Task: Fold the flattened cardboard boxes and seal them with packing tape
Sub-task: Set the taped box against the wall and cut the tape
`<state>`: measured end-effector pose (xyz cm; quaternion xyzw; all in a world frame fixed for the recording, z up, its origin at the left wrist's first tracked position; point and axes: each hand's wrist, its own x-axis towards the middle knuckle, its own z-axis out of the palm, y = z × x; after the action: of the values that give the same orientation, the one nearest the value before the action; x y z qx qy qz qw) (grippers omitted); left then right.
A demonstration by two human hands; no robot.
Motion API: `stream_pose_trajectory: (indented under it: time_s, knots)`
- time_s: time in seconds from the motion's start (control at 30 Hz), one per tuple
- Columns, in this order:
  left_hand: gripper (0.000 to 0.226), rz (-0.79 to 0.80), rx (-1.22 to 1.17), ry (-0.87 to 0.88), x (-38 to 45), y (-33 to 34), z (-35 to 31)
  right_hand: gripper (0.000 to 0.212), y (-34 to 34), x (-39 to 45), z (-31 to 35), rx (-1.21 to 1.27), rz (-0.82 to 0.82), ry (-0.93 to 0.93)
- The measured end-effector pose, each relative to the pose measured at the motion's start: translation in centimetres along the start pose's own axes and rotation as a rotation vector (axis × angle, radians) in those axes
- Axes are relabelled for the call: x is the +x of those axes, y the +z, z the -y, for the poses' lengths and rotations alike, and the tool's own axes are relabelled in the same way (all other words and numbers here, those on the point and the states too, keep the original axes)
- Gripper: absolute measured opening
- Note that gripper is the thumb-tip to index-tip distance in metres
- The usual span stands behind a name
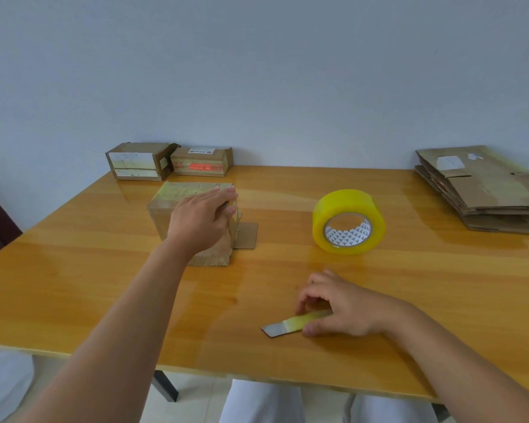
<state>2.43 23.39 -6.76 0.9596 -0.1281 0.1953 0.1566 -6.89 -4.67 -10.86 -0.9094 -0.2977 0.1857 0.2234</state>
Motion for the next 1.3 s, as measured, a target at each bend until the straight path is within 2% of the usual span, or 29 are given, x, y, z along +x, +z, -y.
stream_pose_trajectory:
  time_s: [0.1,0.2,0.33,0.43,0.53,0.6,0.7,0.77,0.93,1.0,1.17,1.3]
  knots:
    - [0.037,0.006,-0.005,0.017,0.1,0.1,0.3,0.023,-0.1,0.2,0.3,-0.013,0.008,0.003]
    - [0.037,0.012,-0.013,0.021,0.1,0.0,0.4,0.022,-0.3,0.6,0.3,-0.01,-0.008,0.035]
    - [0.038,0.005,0.001,0.02,0.1,0.0,0.3,0.018,-1.0,1.4,0.6,0.111,-0.17,-0.021]
    - [0.038,-0.006,-0.002,0.03,0.1,0.2,0.4,0.019,-2.2,2.5,1.8,0.31,-0.43,-0.107]
    - [0.039,-0.004,0.003,0.033,0.1,0.3,0.6,0.021,-3.6,3.9,3.5,0.61,-0.681,-0.165]
    - [0.039,-0.005,0.004,0.047,0.1,0.4,0.7,0.022,-4.4,5.0,4.2,0.838,-0.747,-0.236]
    - [0.038,-0.029,0.003,0.074,0.0,0.9,0.5,0.036,-5.7,6.5,4.3,1.054,-0.726,-0.356]
    - [0.038,-0.049,0.008,0.075,0.0,1.2,0.2,0.031,-6.1,7.7,4.3,1.004,-0.796,-0.35]
    - [0.038,-0.055,0.031,0.064,0.2,1.6,-0.3,0.005,-6.5,10.4,4.2,0.837,-1.147,-0.249]
    - [0.038,-0.055,0.038,0.062,0.2,1.6,-0.5,0.006,-6.6,11.2,4.1,0.787,-1.223,-0.204]
    - [0.036,-0.079,0.047,0.074,0.1,2.0,-0.5,0.019,-6.3,12.0,4.3,0.814,-1.262,-0.107]
    - [0.039,-0.1,0.051,0.08,0.2,2.1,-0.5,0.014,-5.4,11.8,3.8,0.744,-1.216,-0.076]
